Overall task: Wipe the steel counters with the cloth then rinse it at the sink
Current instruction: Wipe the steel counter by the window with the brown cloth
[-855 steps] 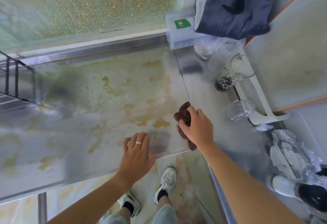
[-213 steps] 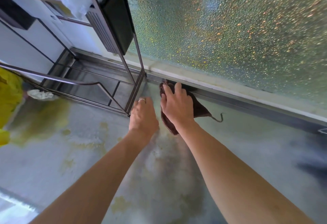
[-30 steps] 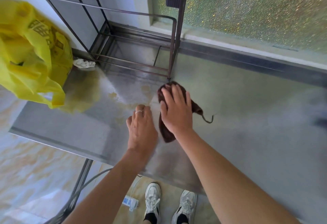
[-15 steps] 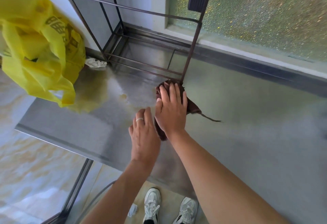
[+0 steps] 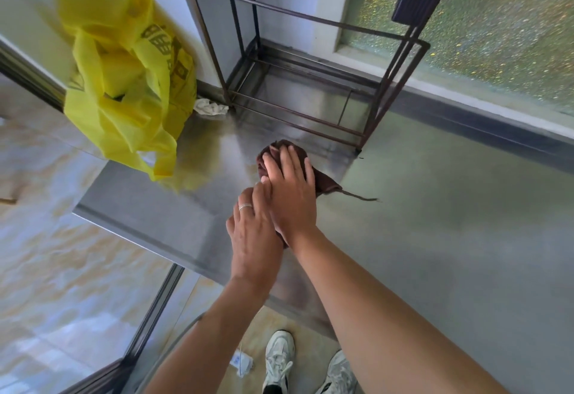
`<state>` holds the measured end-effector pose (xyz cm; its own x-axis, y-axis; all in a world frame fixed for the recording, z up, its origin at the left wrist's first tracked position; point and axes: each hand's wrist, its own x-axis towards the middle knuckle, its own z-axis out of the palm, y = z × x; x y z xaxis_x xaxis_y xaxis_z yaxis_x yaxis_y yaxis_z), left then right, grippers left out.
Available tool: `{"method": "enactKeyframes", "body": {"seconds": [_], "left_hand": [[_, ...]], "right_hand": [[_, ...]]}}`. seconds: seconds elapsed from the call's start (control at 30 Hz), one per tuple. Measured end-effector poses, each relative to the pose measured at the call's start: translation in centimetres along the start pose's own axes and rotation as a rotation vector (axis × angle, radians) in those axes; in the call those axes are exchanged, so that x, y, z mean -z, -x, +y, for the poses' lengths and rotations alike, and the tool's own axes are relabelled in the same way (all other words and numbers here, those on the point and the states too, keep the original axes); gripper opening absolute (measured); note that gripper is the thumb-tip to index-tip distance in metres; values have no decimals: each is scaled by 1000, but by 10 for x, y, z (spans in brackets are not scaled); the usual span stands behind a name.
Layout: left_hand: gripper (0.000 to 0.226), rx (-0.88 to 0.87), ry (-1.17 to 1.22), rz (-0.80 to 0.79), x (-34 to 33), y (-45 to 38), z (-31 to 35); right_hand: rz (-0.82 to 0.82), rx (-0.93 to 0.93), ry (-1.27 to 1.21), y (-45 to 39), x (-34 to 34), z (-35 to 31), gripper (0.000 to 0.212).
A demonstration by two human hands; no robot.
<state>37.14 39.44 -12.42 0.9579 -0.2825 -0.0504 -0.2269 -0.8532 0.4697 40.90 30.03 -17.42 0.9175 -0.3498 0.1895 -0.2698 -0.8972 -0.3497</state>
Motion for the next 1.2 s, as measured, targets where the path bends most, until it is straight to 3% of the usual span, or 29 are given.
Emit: {"method": "enactKeyframes", "body": {"seconds": [0.23,0.4,0.6,0.77,0.93,1.07,1.2], "left_hand": [[66,18,-63,21,6,5,8],[68,-39,-63,0,-2,10,34],[43,-75,-56,0,-15,19,60],[42,-98,-53,-87,-29,28,81],[41,-46,67,-184,-47,37,113],[55,-2,-89,-175,-57,41,122],[57,40,-89,-172,-61,38,125]], "right_hand": [[-138,231,-72,18,-1,12,48],[-240,344,4,31,11,45,53],[-93,202,-45,61,38,88,46],[-41,-57,53,70,64,113,49],[70,-128,-141,59,86,135,44],[-66,-212,-220,67,104,163,53],[-90,-316,-306,59,114,166,28]]}}
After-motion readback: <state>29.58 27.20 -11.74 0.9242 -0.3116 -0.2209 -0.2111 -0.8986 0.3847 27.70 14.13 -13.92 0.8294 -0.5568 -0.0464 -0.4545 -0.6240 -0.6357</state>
